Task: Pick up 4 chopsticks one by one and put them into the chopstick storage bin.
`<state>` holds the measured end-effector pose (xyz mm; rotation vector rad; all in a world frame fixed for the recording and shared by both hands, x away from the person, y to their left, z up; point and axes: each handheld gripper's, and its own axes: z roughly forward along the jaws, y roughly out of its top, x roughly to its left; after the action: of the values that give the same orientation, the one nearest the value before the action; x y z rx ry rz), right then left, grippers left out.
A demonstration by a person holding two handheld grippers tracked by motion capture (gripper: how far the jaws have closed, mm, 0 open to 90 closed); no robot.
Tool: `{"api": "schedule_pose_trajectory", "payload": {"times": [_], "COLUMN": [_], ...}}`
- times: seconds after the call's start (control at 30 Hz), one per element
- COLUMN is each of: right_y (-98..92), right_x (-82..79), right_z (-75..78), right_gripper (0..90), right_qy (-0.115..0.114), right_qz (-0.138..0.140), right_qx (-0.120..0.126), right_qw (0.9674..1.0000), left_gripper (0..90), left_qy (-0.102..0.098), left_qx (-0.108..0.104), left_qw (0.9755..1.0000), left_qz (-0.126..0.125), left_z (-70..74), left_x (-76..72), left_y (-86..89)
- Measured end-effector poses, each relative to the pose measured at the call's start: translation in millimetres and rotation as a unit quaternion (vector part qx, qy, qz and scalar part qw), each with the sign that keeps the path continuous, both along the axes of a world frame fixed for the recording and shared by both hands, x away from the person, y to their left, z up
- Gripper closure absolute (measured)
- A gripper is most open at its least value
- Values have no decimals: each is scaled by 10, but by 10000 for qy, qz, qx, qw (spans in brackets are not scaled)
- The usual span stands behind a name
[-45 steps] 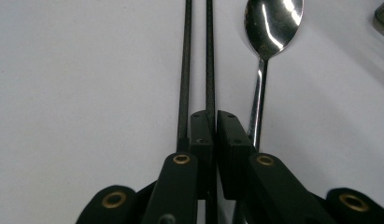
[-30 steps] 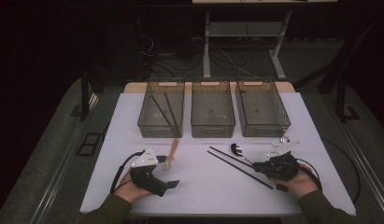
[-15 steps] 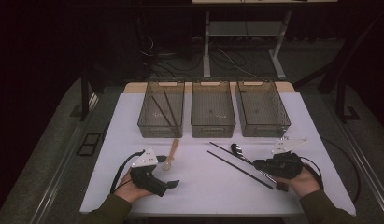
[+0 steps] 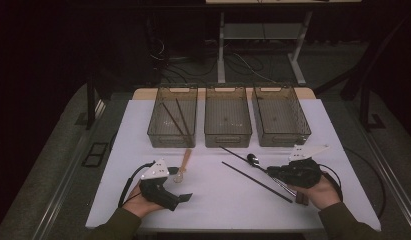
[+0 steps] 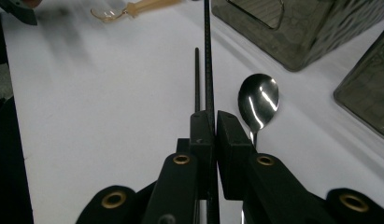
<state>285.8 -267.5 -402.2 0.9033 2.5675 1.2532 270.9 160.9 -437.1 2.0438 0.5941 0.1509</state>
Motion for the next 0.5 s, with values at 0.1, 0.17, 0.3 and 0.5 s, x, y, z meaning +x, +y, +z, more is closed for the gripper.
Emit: {"api": "schedule_pose_trajectory", "payload": {"times": [0.1,0.17,0.3,0.5], "right_y": [32,56,113,203], "right_x": [21,38,72,131], "right_z": [24,46,100,160], "right_gripper": [852,852,852,852], "right_qy": [-1,-20,-76,-121], "right_qz": [-16,-8,-13,-51], "right_qx": [42,76,120,200], "right_qw": [10000,10000,9999,9997], "left_gripper": [0,0,0,0], "left_qy": [17,17,20,30], "left_qx": [7,8,-2,5], "left_qw": [10000,10000,10000,10000], "left_qz": [13,12,25,38], "left_z": [-1,0,-5,-5], "left_x": [2,5,6,5], "left_y": [1,2,-1,-1]}}
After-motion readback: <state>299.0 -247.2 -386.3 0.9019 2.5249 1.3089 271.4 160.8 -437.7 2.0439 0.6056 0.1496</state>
